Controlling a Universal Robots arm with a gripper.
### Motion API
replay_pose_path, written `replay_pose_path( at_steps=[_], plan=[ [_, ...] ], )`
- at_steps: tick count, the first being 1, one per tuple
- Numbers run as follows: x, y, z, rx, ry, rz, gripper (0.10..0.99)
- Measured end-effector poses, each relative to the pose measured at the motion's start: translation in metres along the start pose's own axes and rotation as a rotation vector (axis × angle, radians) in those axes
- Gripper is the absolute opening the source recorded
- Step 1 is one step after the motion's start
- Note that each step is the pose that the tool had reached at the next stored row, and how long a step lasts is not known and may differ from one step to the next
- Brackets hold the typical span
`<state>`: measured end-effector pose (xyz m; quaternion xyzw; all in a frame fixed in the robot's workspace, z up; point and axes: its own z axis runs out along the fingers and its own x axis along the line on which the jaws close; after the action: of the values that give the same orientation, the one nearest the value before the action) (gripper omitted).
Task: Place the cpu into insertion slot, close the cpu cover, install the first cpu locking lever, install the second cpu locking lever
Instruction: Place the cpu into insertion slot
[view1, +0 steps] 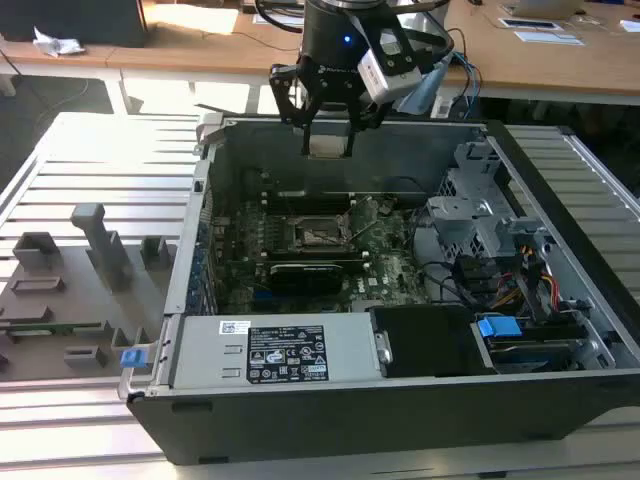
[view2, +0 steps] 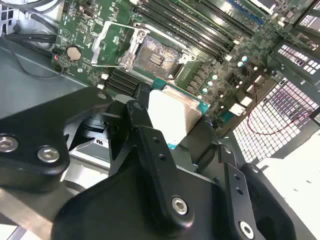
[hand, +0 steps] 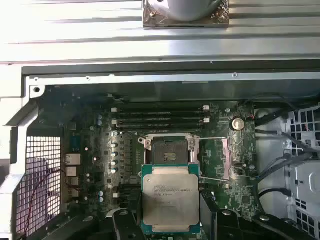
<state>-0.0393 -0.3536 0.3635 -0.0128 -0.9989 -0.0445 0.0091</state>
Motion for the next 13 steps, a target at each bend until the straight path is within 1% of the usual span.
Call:
replay_pose_path(
  at_steps=[1,2,6,13],
  plan=[
    [0.0,-0.0002,0.0023,0.001,0.0,0.0,0.545],
    [-0.0001,-0.0007,0.0074,0.001,0.0,0.0,0.545],
    [-0.0002,-0.0012,0.0138,0.001,0.0,0.0,0.545],
    [-0.0006,-0.0028,0.0319,0.001,0.0001,0.0,0.545]
  ],
)
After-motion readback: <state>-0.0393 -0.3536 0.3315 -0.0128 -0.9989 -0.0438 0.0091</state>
